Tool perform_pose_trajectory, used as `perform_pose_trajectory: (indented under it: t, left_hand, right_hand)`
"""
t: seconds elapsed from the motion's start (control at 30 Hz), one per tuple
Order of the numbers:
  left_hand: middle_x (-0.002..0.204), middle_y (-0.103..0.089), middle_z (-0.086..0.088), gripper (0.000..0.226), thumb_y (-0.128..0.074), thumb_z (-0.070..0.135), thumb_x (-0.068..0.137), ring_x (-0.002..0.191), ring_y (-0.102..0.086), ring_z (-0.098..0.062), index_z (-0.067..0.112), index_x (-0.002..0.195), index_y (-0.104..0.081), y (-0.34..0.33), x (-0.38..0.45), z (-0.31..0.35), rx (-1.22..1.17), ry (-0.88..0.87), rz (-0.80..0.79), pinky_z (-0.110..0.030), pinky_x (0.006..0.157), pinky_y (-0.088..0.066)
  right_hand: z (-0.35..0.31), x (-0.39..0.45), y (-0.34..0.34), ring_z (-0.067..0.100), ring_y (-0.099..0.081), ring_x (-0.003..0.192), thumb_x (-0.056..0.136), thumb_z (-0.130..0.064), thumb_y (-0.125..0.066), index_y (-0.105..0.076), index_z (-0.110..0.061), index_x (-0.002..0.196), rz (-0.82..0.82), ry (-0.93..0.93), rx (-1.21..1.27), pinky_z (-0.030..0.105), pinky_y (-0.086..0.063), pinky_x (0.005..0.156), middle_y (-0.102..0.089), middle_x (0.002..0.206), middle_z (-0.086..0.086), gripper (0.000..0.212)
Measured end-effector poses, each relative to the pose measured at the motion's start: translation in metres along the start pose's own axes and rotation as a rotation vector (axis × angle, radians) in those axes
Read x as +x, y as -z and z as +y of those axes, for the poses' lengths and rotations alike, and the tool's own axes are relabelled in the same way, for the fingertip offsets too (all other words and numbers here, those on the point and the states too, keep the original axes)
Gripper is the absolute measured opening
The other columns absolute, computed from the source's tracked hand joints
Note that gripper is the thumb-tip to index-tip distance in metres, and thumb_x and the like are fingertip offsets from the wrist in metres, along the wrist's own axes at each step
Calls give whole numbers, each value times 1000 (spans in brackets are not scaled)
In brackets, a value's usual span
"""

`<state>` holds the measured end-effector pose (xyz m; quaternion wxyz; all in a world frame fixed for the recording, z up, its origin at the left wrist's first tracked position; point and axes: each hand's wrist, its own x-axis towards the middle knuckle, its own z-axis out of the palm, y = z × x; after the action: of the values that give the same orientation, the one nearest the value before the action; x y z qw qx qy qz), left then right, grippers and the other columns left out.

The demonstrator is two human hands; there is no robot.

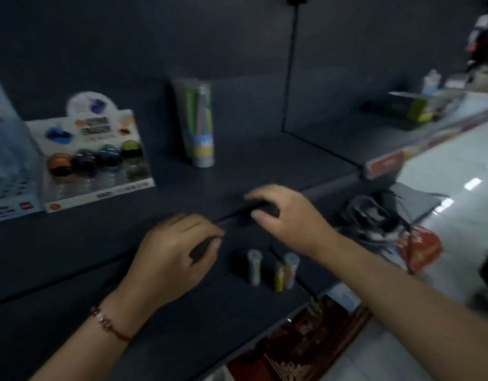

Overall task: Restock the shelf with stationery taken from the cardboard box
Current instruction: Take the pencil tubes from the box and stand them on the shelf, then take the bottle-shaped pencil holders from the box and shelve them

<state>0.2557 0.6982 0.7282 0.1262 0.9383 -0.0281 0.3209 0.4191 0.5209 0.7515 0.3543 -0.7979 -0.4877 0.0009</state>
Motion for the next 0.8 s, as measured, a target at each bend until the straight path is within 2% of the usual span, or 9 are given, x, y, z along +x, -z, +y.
perform_pose_trajectory:
  t: [0.07, 0.17, 0.27, 0.37, 0.43, 0.5, 0.6, 0.8]
  left_hand:
    - [96, -68, 12, 16, -58, 24, 94, 87, -63, -8, 18, 96, -73, -32, -13, 38, -61, -86, -47, -32, 74, -51]
    - [96, -67, 14, 21, -55, 29, 95, 89, -62, -4, 21, 99, -73, -96, -33, 116, -242, -161, -256, -24, 75, -51]
    - [100, -65, 17, 21, -54, 34, 94, 92, -62, -3, 28, 105, -71, -166, -63, 210, -383, -201, -568, -22, 77, -49]
    - [107, -64, 16, 22, -55, 36, 95, 100, -60, -3, 31, 112, -68, -224, -103, 310, -499, -298, -856, -21, 85, -46]
    - [115, -62, 17, 26, -52, 40, 96, 105, -57, -1, 34, 119, -64, -250, -132, 373, -539, -438, -1015, -22, 90, -45]
    - [121, -60, 16, 30, -48, 43, 98, 108, -54, -2, 36, 124, -60, -271, -160, 433, -536, -628, -1196, -22, 92, -43]
    - [124, -59, 13, 32, -46, 44, 99, 110, -55, -7, 37, 127, -57, -295, -198, 504, -512, -884, -1411, -29, 93, -45]
    - [133, -56, 3, 36, -47, 35, 99, 119, -53, -16, 27, 133, -57, -344, -261, 619, -387, -1262, -1646, -29, 95, -44]
  right_hand:
    - [15, -75, 17, -1, -45, 119, 93, -25, -63, -66, -23, 122, 10, -52, -108, -4, -19, 97, -60, 126, -11, 29]
    - [44, -205, 33, 2, -49, 114, 89, -27, -62, -69, -23, 116, 51, -244, -158, -1, -22, 97, -65, 121, -8, 28]
    - [59, -354, 35, 3, -53, 113, 89, -30, -58, -69, -27, 116, 105, -548, -166, 10, -31, 98, -65, 121, -11, 28]
    - [52, -499, 25, 0, -52, 113, 91, -27, -63, -67, -29, 117, 182, -887, -145, 16, -32, 98, -62, 119, -16, 27]
    - [34, -583, 8, -2, -51, 114, 92, -29, -61, -63, -35, 118, 210, -1130, -101, 15, -33, 97, -57, 119, -22, 27]
    - [10, -652, -7, 4, -54, 117, 91, -30, -57, -61, -38, 114, 201, -1361, -51, 17, -38, 96, -57, 123, -20, 25]
    - [-31, -725, -31, 17, -56, 116, 95, -27, -54, -65, -24, 121, 240, -1692, 54, 29, -42, 95, -63, 126, -2, 28]
    - [-68, -800, -85, 10, -50, 122, 93, -31, -59, -56, -30, 130, 528, -2082, 237, 24, -38, 100, -55, 134, -9, 37]
